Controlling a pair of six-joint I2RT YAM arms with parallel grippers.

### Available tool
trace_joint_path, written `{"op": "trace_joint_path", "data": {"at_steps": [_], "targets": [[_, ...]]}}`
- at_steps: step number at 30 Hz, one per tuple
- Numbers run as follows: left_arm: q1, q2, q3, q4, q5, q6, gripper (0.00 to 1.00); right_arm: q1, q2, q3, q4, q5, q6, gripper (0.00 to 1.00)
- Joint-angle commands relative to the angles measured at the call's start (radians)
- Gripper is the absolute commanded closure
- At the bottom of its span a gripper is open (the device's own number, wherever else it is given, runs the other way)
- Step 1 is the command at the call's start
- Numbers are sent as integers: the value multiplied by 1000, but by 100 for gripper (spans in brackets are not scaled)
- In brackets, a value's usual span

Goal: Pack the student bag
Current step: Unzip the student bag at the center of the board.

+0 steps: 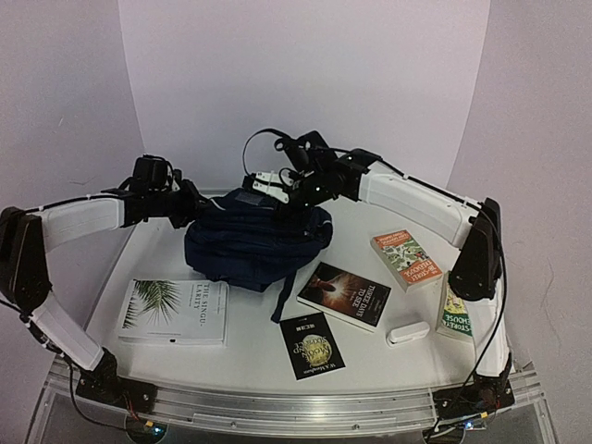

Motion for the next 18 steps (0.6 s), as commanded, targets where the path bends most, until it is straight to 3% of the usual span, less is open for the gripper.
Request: {"op": "trace_joint_path", "data": {"at_steps": [1, 5, 12, 18], "targets": [[-65, -163, -33, 101, 16, -28, 100, -37, 13, 68, 159, 39, 49, 25], [-122, -165, -65, 135, -72, -67, 100, -39, -72, -38, 135, -94, 87, 11], [-217, -52, -40, 174, -231, -143, 100, -37, -128, -72, 16, -354, 252, 6], [-274, 41, 15, 186, -318, -202, 100, -33, -71, -29, 15, -314, 323, 8]]}}
